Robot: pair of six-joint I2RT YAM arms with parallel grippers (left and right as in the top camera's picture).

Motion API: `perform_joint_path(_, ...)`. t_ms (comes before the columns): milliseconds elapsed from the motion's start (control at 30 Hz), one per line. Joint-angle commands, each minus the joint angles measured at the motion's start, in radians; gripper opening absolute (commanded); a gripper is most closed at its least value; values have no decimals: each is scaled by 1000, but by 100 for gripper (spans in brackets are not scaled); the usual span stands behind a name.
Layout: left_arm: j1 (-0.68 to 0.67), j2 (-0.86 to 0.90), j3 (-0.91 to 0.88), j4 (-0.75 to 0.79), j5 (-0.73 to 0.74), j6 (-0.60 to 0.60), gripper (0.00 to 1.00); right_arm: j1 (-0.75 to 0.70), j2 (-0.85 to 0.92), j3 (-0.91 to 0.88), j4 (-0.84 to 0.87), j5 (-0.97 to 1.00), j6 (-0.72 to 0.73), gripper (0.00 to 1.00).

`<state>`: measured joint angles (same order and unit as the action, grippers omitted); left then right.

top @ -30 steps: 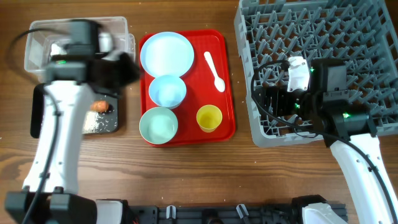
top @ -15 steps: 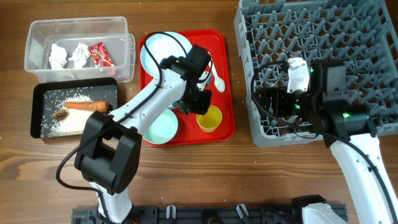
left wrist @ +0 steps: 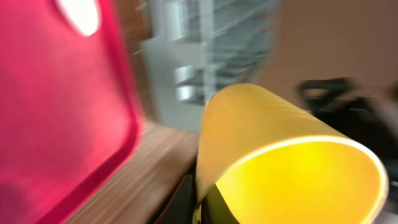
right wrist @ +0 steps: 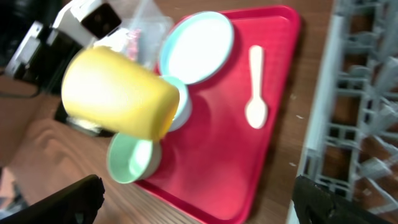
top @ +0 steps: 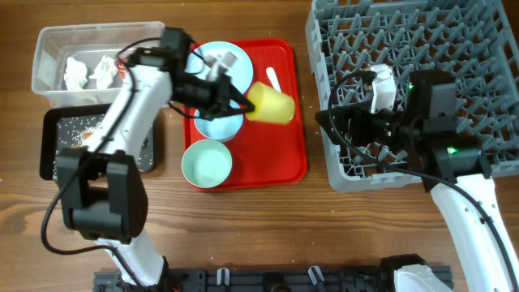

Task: Sort waste into correct bins and load items into the dishwasher rack
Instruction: 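Grasp the yellow cup with left gripper and hand it to right gripper, then carry the yellow cup with right gripper and set it in the dish rack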

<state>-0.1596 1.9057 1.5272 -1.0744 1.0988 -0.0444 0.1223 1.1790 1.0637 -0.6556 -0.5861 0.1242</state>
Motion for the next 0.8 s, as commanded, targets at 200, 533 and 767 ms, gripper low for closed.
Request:
perform_joint_path(200,1,-30,22,4,478,92,4,-4,39,23,350,-445,35,100)
perform_joint_path(533,-7,-30,22,3,478,89,4,47,272,23,622,-628,117,91)
perform_joint_path(767,-7,-30,22,4,478,89,4,101,278,23,719,-628,173,50)
